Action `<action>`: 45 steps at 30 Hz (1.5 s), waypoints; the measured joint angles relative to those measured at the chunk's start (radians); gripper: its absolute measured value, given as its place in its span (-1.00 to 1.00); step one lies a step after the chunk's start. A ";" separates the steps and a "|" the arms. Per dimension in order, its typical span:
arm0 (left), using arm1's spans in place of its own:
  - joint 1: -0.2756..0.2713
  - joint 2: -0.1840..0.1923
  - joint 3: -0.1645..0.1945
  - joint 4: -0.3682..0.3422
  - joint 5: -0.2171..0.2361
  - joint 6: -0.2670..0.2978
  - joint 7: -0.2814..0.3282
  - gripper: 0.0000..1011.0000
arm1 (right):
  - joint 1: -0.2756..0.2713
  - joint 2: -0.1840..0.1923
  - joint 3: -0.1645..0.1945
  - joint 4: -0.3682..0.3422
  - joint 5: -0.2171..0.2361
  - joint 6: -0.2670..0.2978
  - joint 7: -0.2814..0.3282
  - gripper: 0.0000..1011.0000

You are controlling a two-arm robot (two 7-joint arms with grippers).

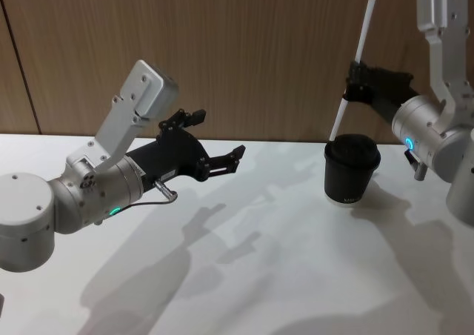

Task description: Pick up the straw with one hand, pass it to the other hand, and insert it into the cup.

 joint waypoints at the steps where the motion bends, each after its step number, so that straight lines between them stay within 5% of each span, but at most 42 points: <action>1: 0.000 0.000 0.000 0.000 0.000 0.000 0.000 0.98 | -0.001 0.000 0.002 0.003 -0.002 -0.002 -0.001 -1.00; 45: 0.000 0.000 0.000 0.000 0.000 0.000 0.000 0.98 | 0.009 -0.024 0.022 0.124 -0.047 -0.051 0.038 -1.00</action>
